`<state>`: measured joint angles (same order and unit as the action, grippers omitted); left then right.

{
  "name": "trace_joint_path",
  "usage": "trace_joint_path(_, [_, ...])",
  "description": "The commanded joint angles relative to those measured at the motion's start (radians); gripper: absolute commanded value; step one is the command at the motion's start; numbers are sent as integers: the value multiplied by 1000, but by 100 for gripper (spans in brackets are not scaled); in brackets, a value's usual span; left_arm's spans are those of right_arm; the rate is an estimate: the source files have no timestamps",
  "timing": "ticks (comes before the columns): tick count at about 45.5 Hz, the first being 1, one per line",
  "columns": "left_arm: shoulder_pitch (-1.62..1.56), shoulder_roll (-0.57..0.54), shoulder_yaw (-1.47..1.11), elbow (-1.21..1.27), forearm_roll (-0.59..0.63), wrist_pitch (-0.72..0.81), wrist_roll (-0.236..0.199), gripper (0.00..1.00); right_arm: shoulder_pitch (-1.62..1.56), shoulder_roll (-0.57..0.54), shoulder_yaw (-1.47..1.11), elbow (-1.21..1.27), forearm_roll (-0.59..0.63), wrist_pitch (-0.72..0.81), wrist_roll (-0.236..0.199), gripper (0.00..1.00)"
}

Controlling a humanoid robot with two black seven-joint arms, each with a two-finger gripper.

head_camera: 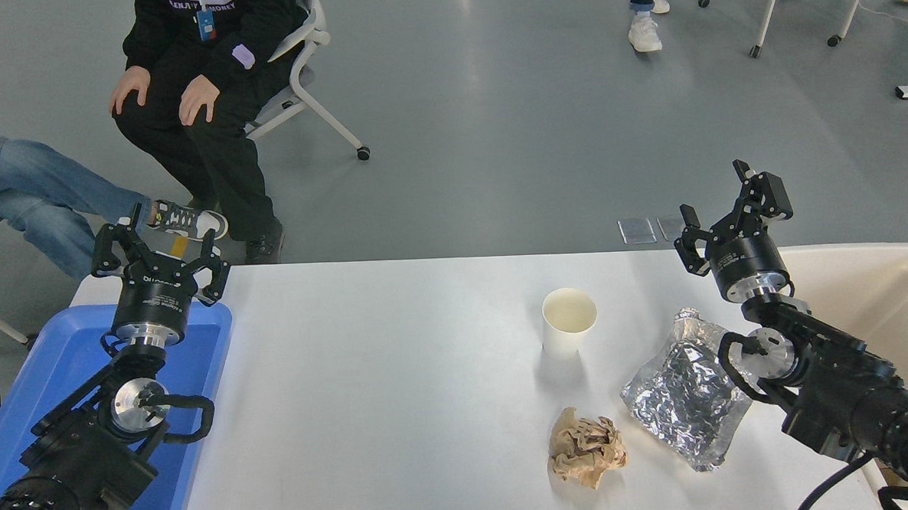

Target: Pick up paper cup place in dustbin

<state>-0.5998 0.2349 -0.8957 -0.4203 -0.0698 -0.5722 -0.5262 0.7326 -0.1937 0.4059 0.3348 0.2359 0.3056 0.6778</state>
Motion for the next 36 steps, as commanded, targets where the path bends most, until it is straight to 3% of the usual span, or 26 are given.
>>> trace_joint_path(1, [0,0,0,0,1,0,0,99,-5,11,8,-10,3,-2,8,100])
trace_joint_path(36, [0,0,0,0,-1,0,0,99,-9,25,5,0,-7,33,5,100])
